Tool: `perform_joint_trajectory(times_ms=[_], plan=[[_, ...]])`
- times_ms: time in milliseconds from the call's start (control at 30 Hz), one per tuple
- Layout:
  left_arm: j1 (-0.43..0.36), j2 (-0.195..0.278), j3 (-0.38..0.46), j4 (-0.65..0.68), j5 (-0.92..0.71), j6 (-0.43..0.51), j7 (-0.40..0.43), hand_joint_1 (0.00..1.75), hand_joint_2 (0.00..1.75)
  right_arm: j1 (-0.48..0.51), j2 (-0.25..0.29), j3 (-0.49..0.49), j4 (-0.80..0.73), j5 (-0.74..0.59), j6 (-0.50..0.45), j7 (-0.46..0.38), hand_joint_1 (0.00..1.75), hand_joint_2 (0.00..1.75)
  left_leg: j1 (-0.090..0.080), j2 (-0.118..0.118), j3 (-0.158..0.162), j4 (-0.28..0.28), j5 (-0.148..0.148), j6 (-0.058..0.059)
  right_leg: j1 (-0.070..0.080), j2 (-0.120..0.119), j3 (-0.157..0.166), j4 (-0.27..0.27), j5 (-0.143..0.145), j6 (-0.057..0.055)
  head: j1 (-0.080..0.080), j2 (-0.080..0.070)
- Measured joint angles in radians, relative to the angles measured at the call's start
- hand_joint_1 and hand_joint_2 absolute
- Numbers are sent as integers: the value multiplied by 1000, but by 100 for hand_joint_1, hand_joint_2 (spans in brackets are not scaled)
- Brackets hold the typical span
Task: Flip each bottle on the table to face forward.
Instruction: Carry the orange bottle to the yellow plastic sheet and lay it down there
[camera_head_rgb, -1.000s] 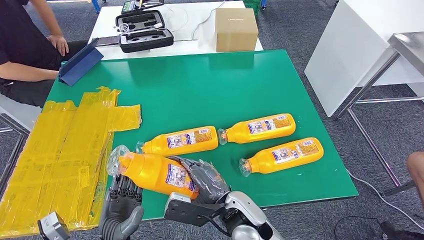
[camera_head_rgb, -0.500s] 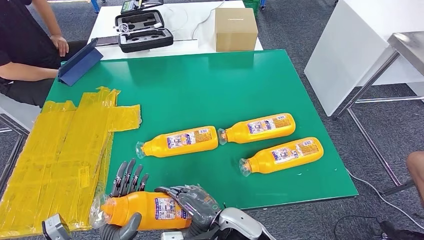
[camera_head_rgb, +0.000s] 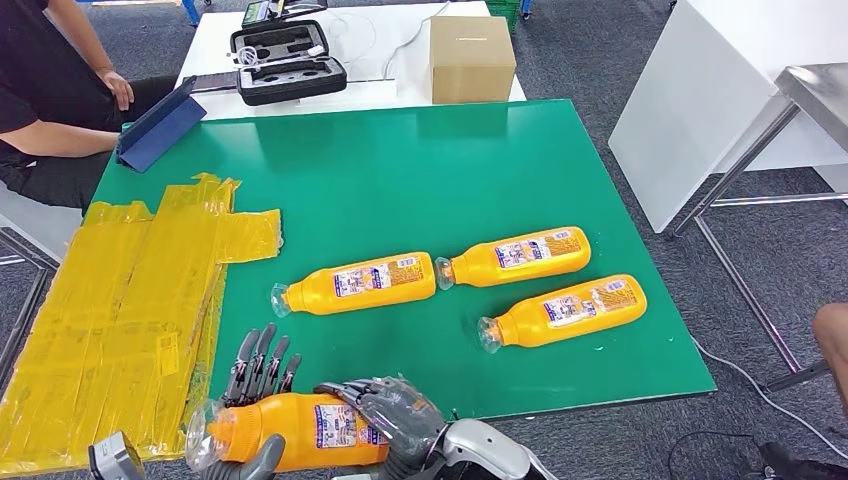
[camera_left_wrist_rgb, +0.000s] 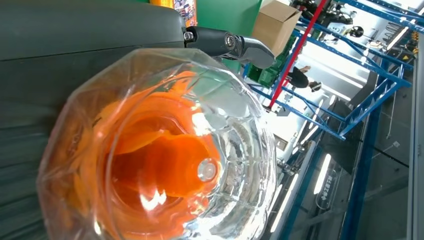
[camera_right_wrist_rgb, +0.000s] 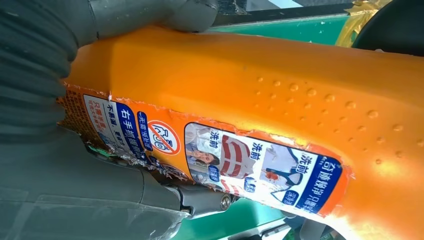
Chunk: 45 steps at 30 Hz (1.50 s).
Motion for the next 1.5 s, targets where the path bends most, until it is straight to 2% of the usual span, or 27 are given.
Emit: perform_joint_trajectory(times_ms=[233,367,1067,1133,1200,1267,1367,1500], plan=[[3,0,0,0,14,-7,1,63,175,0,-6,0,0,-1,0,-1,175,175,0,0,0,0,0,0,0,0,0,0,0,0,0,0],[5,0,0,0,14,-8,1,175,175,0,-9,0,0,-1,0,-1,175,175,0,0,0,0,0,0,0,0,0,0,0,0,0,0],[10,0,9,1,24,-28,-16,175,175,12,-11,2,0,-8,-2,1,175,175,0,0,0,0,0,0,0,0,0,0,0,0,0,0],[10,0,10,1,24,-28,-17,175,175,15,-11,2,0,-7,-6,3,92,175,0,0,0,0,0,0,0,0,0,0,0,0,0,0],[9,0,11,1,23,-28,-18,175,175,21,-11,2,-1,2,-17,5,5,87,0,0,0,0,0,0,0,0,0,0,0,0,0,0],[7,-1,13,1,18,-27,-19,175,175,33,-10,2,-6,30,-38,9,0,0,0,0,0,0,0,0,0,0,0,0,0,0,0,0],[6,-3,17,-1,1,-23,-22,175,175,57,-12,0,-22,68,-74,10,0,0,0,0,0,0,0,0,0,0,0,0,0,0,0,0],[11,-3,17,-21,-14,-10,-31,175,175,92,-41,-13,-56,66,-122,-21,0,0,0,0,0,0,0,0,0,0,0,0,0,0,0,0]])
